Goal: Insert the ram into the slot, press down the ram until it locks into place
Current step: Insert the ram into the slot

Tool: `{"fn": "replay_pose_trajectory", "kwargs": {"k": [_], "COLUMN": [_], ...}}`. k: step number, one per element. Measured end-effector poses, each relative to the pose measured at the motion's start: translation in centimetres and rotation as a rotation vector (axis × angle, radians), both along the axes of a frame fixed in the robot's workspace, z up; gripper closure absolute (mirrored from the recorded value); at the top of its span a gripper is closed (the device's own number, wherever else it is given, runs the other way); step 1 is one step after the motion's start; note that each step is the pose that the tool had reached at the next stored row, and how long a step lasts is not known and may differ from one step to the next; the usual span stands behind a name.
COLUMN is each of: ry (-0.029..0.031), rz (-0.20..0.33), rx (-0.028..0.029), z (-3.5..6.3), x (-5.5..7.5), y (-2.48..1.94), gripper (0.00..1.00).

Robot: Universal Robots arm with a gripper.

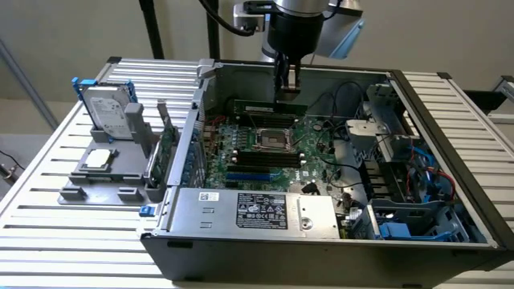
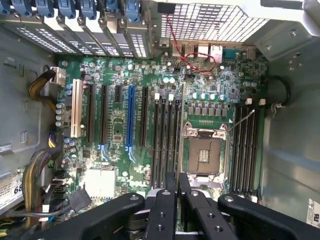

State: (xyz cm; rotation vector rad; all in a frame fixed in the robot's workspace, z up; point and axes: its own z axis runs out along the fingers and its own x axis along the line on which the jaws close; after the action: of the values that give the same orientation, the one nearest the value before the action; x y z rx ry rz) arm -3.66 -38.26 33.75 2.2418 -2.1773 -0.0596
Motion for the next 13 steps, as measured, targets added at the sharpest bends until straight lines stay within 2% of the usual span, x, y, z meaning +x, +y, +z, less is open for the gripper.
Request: {"fn": "replay_pose_trajectory", "kwargs": {"k": [13], "ry": [0.0000], "rz": [0.017], "rx": [0.0000], "z": [-2.38], "x": [0.8], "y": [-1.33], "gripper": [0.87]}}
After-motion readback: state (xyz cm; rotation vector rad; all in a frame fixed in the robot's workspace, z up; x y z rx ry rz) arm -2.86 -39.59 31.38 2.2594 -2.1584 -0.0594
